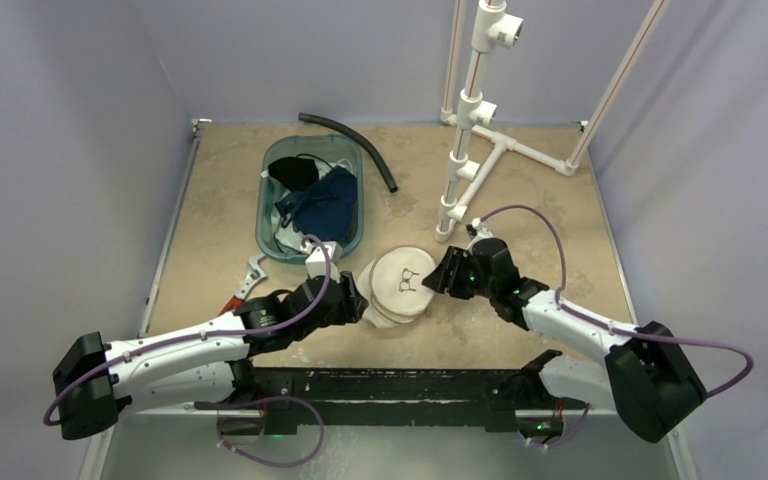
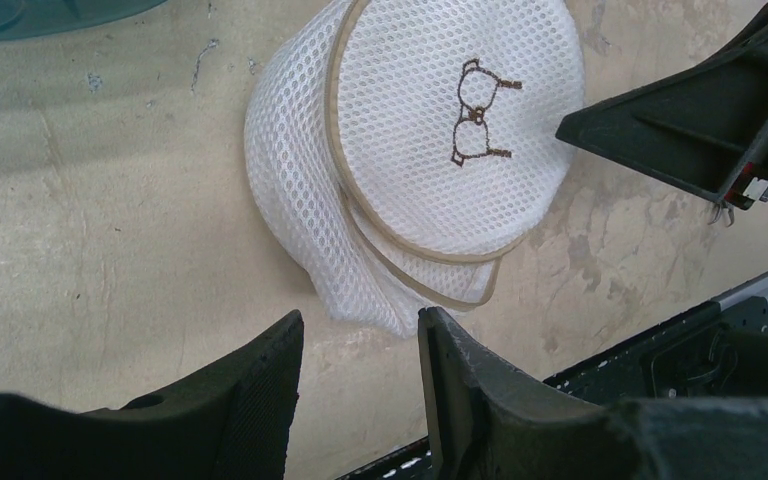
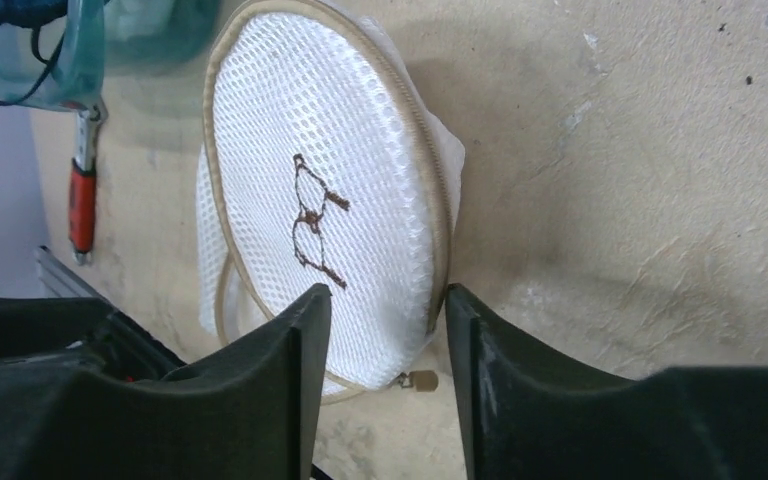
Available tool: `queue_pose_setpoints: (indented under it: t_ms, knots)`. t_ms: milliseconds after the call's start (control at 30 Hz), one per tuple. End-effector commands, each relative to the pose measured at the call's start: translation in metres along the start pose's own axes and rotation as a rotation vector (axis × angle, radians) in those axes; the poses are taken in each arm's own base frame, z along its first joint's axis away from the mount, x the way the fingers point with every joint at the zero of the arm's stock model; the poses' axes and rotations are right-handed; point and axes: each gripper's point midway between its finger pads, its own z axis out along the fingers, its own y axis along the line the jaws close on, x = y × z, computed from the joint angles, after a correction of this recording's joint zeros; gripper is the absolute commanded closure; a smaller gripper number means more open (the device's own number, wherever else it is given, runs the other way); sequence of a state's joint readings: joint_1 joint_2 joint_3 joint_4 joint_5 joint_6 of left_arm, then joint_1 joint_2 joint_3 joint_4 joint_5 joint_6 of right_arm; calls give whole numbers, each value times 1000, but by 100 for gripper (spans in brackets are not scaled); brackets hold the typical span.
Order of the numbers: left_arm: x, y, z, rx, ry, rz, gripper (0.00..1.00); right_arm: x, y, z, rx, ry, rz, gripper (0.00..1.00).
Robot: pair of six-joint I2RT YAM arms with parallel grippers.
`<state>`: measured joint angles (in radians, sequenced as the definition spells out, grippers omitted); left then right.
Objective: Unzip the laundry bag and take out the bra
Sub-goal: Adjust the laundry bag at the center of the board.
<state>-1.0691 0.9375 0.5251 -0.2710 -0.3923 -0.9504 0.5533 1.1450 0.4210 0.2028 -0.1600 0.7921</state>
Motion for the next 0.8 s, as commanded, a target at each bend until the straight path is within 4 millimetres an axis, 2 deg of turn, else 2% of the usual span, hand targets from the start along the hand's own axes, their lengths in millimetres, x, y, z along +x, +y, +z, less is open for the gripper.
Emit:
queue_pose_setpoints:
  t_ms: [0,67,167,367,433,533,633,767]
  knots:
    - [-5,-8,-3,24,-11,-10,55,-22,15,-10,-4,-50,-65,46]
    - [-7,-8,-4,21,-18,-8,55,-32,19,-20,13,-79,-82,42]
    - [-9,-6,-4,13,-26,-4,55,-40,27,-37,14,-95,-113,43]
    - [-16,-6,-6,-3,-43,11,55,-41,46,-60,-90,-132,-180,46]
    - [-20,-5,-9,-14,-54,16,56,-33,55,-67,-166,-125,-210,48]
    - [-32,-5,-19,-14,-85,43,55,-27,64,-83,-248,-152,-260,49]
    - [-50,0,-32,-48,-134,82,53,-28,82,-108,-357,-214,-322,46]
    - [-76,13,-51,-128,-210,129,51,-44,107,-147,-451,-347,-370,40]
